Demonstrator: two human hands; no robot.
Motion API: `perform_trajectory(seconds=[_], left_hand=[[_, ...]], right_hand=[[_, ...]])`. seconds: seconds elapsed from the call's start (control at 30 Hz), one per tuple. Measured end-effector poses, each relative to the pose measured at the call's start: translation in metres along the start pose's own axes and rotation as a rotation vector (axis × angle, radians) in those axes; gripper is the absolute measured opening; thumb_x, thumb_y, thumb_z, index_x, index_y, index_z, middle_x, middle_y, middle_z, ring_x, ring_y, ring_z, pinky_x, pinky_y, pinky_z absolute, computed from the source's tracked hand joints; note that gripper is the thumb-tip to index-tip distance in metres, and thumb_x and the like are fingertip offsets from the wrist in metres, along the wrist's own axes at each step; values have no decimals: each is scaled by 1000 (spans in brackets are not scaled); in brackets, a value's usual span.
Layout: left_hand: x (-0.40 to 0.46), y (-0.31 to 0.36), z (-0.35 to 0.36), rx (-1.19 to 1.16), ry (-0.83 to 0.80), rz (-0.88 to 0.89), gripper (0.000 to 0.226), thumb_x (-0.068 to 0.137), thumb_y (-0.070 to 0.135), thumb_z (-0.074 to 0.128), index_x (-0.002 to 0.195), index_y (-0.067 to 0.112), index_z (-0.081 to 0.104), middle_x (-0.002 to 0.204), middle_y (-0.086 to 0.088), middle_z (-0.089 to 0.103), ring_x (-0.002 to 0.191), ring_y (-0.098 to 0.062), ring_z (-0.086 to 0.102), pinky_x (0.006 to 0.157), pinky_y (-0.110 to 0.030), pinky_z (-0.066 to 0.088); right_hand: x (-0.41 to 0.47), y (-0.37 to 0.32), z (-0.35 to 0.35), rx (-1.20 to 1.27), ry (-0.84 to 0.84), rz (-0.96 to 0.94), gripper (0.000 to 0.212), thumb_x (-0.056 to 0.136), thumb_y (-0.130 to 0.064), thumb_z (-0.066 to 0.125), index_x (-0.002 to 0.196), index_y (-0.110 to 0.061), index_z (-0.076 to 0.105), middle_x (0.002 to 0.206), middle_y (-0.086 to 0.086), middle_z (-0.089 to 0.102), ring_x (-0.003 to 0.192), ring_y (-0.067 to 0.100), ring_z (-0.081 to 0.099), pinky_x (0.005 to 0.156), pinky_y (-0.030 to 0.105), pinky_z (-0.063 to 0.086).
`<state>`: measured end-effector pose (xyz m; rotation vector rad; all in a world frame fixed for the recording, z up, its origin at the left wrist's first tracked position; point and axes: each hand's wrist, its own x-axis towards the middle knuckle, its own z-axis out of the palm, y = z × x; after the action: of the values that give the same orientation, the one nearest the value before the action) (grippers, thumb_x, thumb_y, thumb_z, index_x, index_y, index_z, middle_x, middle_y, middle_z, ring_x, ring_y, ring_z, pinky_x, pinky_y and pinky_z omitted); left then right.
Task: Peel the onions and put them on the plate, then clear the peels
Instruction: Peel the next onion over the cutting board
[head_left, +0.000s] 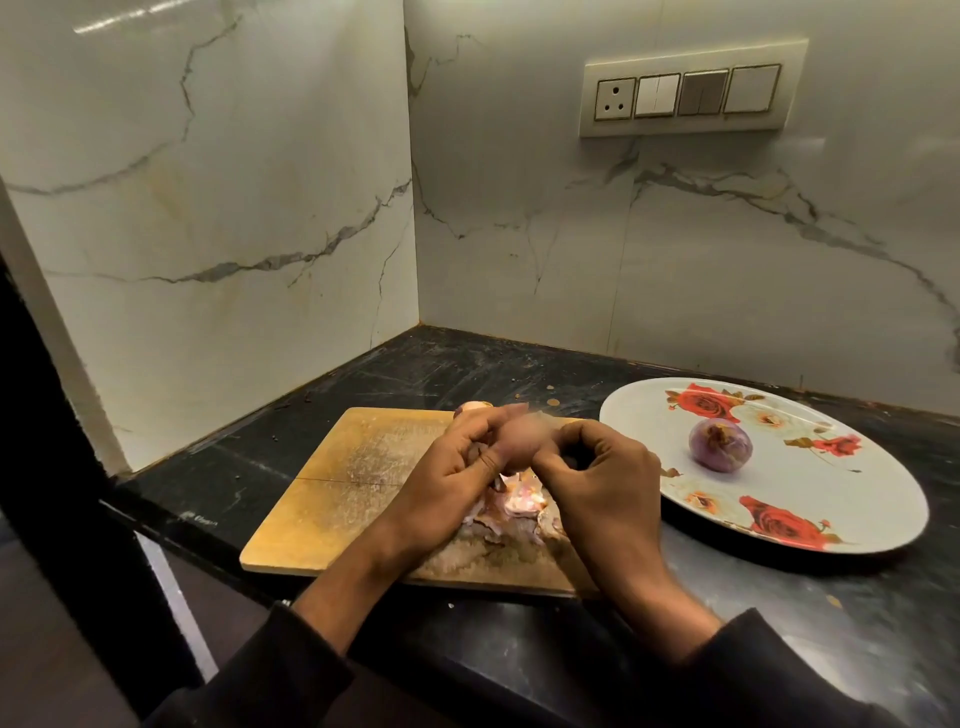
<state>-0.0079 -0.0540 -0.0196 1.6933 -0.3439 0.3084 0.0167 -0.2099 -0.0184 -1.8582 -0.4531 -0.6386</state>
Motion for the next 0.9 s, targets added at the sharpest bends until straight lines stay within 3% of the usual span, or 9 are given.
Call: perform_trajectory(seconds=[0.17, 0.37, 0.63, 0.8, 0.9], left_hand=[[0, 1, 0, -12, 5, 3, 48, 90, 3, 67, 135, 16, 57, 134, -3, 58, 119, -14, 65, 96, -29, 55], [-2, 2, -2, -88, 14, -27, 35, 97, 18, 55, 131, 23, 57, 124, -7, 66, 108, -22, 69, 79, -28, 57], [0, -2, -2, -133, 54, -82, 30, 102, 17, 49, 129, 24, 60, 124, -8, 65, 111, -24, 68, 84, -31, 58], [0, 0, -1, -154, 65, -66, 31, 102, 11, 50, 131, 18, 58, 121, -4, 68, 110, -20, 69, 84, -27, 57], [-1, 0, -1, -112, 29, -55, 33, 101, 10, 53, 133, 15, 55, 122, -3, 68, 113, -16, 68, 93, -31, 57]], right_hand=[[2, 1, 0, 64, -14, 44, 7, 87, -12, 75, 90, -18, 78, 75, -11, 72, 72, 0, 67, 61, 9, 49], [5, 8, 0, 177, -43, 136, 6, 89, -11, 72, 88, -15, 77, 74, -3, 74, 70, 11, 72, 66, 32, 60], [5, 11, 1, 145, -118, 144, 25, 87, -5, 68, 79, -28, 72, 73, -4, 72, 70, 17, 73, 67, 48, 62], [3, 8, 3, 161, -119, 110, 4, 90, -27, 73, 93, -26, 76, 81, -9, 75, 77, 10, 74, 70, 42, 63], [4, 7, 1, 234, -108, 113, 10, 90, -26, 76, 99, -23, 80, 86, -9, 78, 82, 9, 75, 74, 42, 64]])
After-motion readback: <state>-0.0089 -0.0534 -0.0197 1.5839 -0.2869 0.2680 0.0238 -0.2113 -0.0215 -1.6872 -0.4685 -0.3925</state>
